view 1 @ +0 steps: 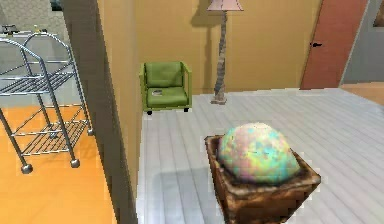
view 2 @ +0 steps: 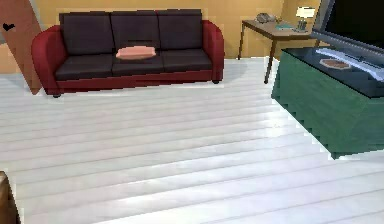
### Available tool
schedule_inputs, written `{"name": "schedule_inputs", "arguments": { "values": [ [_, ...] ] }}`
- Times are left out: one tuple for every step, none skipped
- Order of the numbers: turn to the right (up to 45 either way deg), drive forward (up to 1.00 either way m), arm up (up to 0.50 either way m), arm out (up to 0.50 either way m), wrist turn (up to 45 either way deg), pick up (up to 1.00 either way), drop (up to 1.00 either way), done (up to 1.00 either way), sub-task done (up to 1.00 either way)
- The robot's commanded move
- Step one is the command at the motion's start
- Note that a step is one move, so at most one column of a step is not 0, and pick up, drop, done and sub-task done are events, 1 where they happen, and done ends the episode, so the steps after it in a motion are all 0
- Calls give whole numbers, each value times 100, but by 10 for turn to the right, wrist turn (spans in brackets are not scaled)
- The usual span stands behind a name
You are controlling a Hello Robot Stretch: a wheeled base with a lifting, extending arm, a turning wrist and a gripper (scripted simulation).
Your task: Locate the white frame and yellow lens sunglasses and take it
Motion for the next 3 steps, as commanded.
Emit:
{"name": "schedule_inputs", "arguments": {
  "values": [
    [0, 10, 0, 0, 0, 0, 0, 0, 0],
    [-450, 0, 0, 0, 0, 0, 0, 0, 0],
    [-450, 0, 0, 0, 0, 0, 0, 0, 0]
  ]
}}
